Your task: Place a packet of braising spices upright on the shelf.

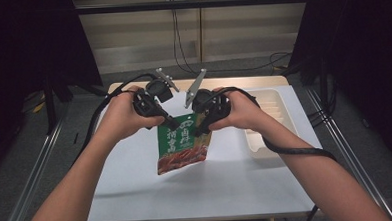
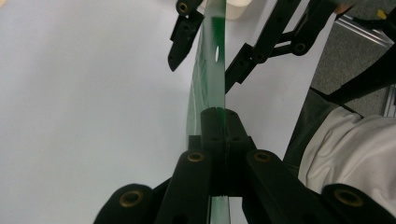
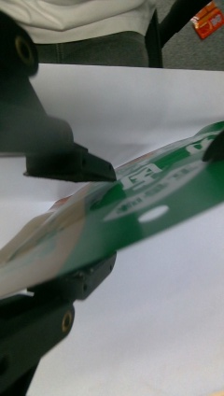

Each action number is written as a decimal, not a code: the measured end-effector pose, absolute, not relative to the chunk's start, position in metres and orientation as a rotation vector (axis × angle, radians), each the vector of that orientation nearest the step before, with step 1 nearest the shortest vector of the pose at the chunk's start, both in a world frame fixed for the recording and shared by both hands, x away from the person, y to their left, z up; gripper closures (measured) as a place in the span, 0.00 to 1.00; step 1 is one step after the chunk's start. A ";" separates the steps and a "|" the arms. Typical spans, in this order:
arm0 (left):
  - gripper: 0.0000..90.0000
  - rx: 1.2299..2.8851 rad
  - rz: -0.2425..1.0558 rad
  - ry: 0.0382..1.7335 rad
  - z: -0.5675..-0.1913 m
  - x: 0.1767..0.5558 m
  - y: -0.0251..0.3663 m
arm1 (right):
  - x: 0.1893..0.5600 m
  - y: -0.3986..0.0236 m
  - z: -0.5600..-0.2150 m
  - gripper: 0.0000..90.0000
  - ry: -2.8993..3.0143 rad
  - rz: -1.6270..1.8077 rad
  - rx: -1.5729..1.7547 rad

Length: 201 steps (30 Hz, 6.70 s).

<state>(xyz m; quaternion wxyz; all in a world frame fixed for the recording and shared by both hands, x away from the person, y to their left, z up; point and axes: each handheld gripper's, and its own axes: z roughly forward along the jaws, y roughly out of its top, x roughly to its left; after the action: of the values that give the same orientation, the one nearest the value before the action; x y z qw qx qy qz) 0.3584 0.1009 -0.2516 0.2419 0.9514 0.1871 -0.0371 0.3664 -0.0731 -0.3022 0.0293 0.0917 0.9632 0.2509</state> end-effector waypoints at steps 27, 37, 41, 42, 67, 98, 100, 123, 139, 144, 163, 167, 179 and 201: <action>0.41 2.468 -0.043 0.544 -0.270 0.363 0.127 | 0.374 -0.081 -0.281 1.00 3.092 0.532 0.451; 0.29 2.439 -0.019 0.602 -0.289 0.364 0.136 | 0.377 -0.096 -0.274 1.00 3.063 0.472 0.490; 0.26 2.405 -0.010 0.636 -0.302 0.366 0.143 | 0.379 -0.105 -0.270 1.00 3.052 0.478 0.537; 0.24 2.405 -0.010 0.636 -0.302 0.366 0.143 | 0.379 -0.105 -0.270 1.00 3.052 0.478 0.537; 0.01 2.216 -0.018 0.873 -0.364 0.363 0.167 | 0.393 -0.135 -0.244 1.00 3.005 0.504 0.651; 0.00 2.273 0.006 0.870 -0.414 0.349 0.170 | 0.392 -0.190 -0.230 1.00 2.959 0.468 0.776; 0.00 2.283 0.008 0.869 -0.416 0.348 0.170 | 0.392 -0.196 -0.229 1.00 2.952 0.462 0.800; 0.00 2.300 0.020 0.863 -0.423 0.345 0.174 | 0.386 -0.240 -0.227 1.00 2.898 0.466 0.922; 0.00 2.300 0.022 0.868 -0.423 0.345 0.176 | 0.379 -0.269 -0.232 1.00 2.865 0.461 1.010; 0.00 2.295 0.022 0.870 -0.423 0.345 0.176 | 0.379 -0.275 -0.234 1.00 2.851 0.465 1.035; 0.01 2.292 0.024 0.874 -0.424 0.343 0.178 | 0.384 -0.280 -0.254 1.00 2.847 0.356 1.122; 0.01 2.292 0.023 0.872 -0.425 0.344 0.178 | 0.386 -0.281 -0.259 1.00 2.851 0.348 1.127; 0.01 2.282 0.014 0.875 -0.426 0.344 0.179 | 0.385 -0.281 -0.252 0.80 2.832 0.395 1.178; 0.01 2.282 0.004 0.869 -0.425 0.342 0.181 | 0.389 -0.270 -0.236 0.27 2.789 0.296 1.208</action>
<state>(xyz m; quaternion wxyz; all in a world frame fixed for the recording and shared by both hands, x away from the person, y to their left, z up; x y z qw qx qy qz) 0.3423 0.1812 -0.4253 0.3428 0.8779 0.3344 0.0015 0.3893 -0.2701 -0.2362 0.0440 0.3952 0.9124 0.0969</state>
